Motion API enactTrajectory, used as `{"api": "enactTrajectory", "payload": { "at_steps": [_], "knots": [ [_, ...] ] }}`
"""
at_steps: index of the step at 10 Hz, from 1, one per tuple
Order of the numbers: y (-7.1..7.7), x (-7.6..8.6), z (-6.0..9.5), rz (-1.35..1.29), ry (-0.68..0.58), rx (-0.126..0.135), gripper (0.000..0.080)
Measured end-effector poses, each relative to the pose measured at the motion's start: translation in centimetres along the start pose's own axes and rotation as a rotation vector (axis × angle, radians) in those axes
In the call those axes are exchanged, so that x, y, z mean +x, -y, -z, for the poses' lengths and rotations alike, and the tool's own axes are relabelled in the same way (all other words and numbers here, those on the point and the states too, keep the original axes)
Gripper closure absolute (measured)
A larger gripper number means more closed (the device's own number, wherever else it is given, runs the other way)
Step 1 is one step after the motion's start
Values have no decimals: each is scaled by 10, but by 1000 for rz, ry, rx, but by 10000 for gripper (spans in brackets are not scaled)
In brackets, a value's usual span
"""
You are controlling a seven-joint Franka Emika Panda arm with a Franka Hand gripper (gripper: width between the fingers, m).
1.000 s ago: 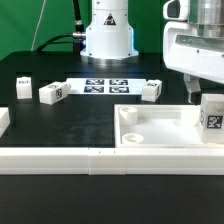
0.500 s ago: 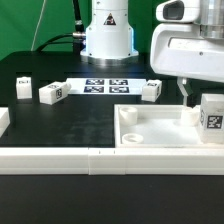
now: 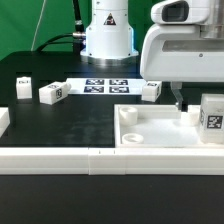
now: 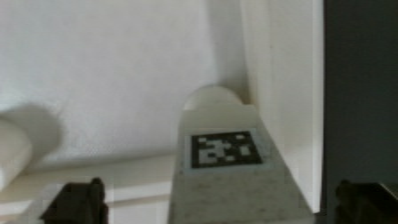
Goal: Assemble one leg
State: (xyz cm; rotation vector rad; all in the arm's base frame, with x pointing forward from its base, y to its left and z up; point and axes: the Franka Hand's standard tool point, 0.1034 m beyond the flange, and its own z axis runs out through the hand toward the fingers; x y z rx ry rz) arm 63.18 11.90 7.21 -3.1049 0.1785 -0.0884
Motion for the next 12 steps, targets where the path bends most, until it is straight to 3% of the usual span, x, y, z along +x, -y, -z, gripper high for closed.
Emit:
{"api": "enactTrajectory", "payload": {
  "at_steps": [1, 2, 3, 4, 6, 12],
  "knots": [
    [0, 0, 0, -6, 0, 1, 171],
    [0, 0, 0, -6, 0, 1, 300],
    [0, 0, 0, -6, 0, 1, 300],
    [0, 0, 0, -9, 0, 1, 500],
    [0, 0, 0, -46, 0, 2, 510],
    [1, 0, -1, -627, -4, 18, 509]
  ]
}}
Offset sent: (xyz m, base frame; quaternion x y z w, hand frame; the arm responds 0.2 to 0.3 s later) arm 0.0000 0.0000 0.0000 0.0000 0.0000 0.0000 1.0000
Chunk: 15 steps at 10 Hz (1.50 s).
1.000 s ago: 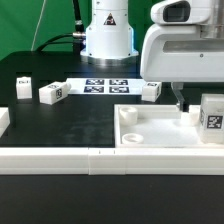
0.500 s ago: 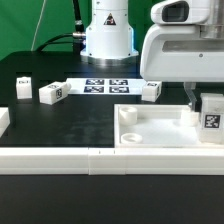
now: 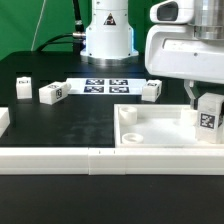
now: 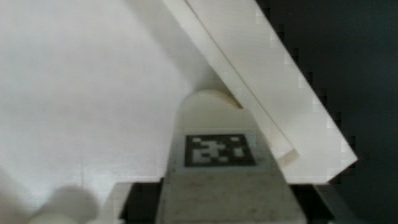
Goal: Assemble one leg
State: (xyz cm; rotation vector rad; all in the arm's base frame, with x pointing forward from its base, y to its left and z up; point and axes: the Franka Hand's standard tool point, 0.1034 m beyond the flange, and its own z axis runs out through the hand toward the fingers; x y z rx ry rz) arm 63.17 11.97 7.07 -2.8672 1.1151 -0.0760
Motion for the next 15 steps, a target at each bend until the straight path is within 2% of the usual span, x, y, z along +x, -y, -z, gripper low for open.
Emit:
{"api": "enactTrajectory", "payload": {
  "at_steps": [1, 4, 5, 8, 11, 13, 14, 15],
  "knots": [
    [0, 0, 0, -150, 4, 8, 509],
    [2, -2, -1, -440, 9, 11, 509],
    [3, -3, -1, -555, 2, 20, 509],
    [5, -5, -1, -877, 7, 22, 509],
    [4, -5, -1, -1111, 26, 26, 509],
    [5, -6, -1, -1083, 29, 27, 509],
    [4, -6, -1, -1040, 29, 27, 331],
    [4, -5, -2, -999, 30, 28, 195]
  ]
}}
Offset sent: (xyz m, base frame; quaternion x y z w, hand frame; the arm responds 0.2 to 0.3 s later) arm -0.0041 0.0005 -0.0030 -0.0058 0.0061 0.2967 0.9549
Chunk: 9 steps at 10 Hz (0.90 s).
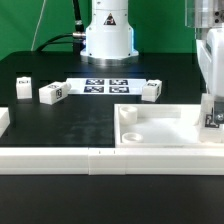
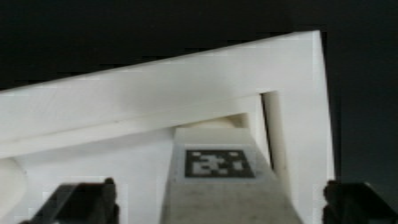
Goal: Assemble one leg
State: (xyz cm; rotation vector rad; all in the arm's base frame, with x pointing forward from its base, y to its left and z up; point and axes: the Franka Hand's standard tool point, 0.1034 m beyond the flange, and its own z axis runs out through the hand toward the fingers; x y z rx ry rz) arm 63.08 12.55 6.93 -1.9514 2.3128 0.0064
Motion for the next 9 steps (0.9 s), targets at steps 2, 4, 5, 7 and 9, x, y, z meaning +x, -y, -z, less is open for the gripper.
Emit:
{"api": "enactTrajectory", "payload": {
  "at_steps": [2, 4, 5, 7, 9],
  "knots": [
    [0, 1, 0, 249, -3, -5, 160],
    [1, 0, 1, 537, 1, -18, 151],
    [1, 1, 1, 654, 3, -18, 150],
    [1, 2, 1, 867, 4, -19, 150],
    [1, 2, 1, 1101, -2, -25, 150]
  ]
}}
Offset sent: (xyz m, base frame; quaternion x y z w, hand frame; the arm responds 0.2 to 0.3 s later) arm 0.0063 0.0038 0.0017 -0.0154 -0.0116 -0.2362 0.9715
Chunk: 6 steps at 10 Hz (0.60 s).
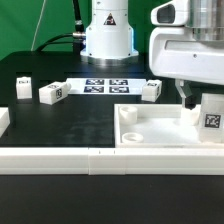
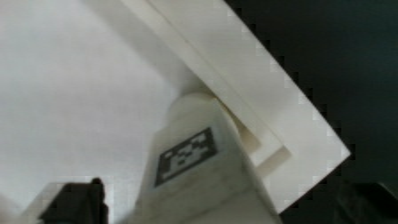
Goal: Assemble one leg
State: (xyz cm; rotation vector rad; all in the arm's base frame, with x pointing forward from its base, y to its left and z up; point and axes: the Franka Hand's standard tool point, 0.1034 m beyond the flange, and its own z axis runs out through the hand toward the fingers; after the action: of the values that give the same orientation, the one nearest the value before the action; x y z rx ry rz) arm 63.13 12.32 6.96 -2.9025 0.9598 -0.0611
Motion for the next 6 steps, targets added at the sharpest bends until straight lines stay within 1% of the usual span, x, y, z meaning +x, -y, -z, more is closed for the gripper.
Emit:
{"api": "enactTrajectory", "payload": {
  "at_steps": [4, 5, 6],
  "knots": [
    [-2, 2, 0, 319, -5, -9, 150],
    [-2, 2, 0, 373, -11, -7, 150],
    [-1, 2, 0, 380, -11, -8, 179]
  ]
}}
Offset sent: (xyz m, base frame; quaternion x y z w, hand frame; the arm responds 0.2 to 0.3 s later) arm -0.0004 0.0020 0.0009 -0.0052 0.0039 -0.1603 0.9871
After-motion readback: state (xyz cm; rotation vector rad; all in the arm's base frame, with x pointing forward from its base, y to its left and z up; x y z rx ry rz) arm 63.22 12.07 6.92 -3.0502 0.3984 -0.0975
